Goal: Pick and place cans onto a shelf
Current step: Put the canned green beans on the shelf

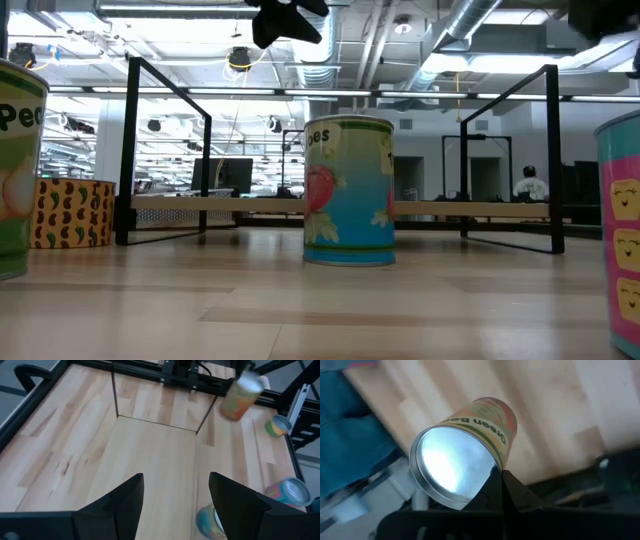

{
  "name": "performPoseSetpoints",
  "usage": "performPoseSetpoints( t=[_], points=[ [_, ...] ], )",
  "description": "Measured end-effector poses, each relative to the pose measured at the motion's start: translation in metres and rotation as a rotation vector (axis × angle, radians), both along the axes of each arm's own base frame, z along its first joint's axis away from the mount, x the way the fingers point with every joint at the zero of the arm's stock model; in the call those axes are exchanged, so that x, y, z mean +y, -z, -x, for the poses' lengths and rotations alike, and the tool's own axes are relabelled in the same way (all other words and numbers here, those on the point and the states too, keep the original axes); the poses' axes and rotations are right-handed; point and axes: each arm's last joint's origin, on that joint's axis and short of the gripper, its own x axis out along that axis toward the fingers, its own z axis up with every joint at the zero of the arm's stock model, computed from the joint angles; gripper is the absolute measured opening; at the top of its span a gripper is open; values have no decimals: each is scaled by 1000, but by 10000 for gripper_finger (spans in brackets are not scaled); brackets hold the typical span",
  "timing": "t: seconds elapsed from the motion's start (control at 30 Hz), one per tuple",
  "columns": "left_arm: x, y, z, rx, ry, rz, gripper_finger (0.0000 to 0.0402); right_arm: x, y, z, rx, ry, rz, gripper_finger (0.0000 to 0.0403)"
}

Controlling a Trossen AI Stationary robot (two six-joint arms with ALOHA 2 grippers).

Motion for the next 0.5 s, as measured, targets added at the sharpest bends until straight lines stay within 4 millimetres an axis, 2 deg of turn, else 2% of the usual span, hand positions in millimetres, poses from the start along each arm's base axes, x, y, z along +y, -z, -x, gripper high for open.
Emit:
performPoseSetpoints(
  t=[0.13,0.3,0.4,0.5],
  points=[
    [0,0,0,0,-4,-4,213,2,-37,6,-8,2,-74,3],
    [1,-2,-1,-20,-18,-31,213,2,-73,13,-42,-27,-180,1],
    [1,-2,-1,-23,-18,-35,213,3,-94,13,-144,-56,-241,1],
    [1,-3,0,-24,-15,-39,213,4,-116,9,-322,-115,-289,1]
  ],
)
